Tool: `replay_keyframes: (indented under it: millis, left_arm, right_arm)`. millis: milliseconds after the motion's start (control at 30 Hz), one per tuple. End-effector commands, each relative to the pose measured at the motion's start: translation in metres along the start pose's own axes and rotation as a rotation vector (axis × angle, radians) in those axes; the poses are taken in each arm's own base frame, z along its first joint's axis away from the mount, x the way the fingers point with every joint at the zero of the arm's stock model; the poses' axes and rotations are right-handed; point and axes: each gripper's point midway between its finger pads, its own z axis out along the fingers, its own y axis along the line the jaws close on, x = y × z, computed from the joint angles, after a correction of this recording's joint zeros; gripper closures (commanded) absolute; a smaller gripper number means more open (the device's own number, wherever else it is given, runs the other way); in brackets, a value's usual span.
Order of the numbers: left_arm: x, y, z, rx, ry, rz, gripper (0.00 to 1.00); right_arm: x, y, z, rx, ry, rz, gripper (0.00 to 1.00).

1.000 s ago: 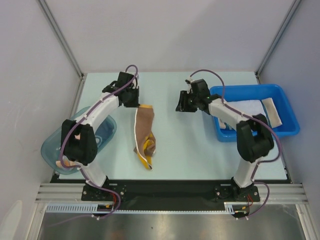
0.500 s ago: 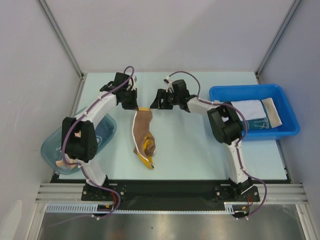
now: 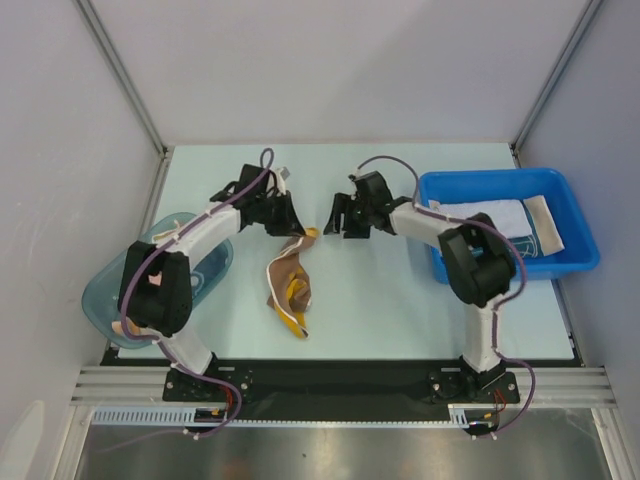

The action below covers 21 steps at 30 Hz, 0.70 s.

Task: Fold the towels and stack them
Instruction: Flatten out the crumpled towel

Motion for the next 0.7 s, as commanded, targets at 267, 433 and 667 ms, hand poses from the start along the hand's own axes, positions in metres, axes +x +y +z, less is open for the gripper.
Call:
replay_keyframes:
  millis: [267, 433, 667]
  left_arm:
    - [0.006, -0.097, -0.007, 0.300, 0.042, 0.001, 0.58]
    - [-0.036, -0.046, -0.009, -0.008, -0.050, 0.132, 0.57]
    - [-0.003, -0.039, -0.008, -0.174, 0.013, 0.624, 0.53]
  right_arm:
    - [-0.011, -0.007, -0.102, 0.177, -0.196, 0.152, 0.33]
    - [0.016, 0.012, -0.085, 0.143, -0.162, 0.311, 0.36]
    - [0.047, 0.010, -0.073, 0.175, -0.121, 0.295, 0.39]
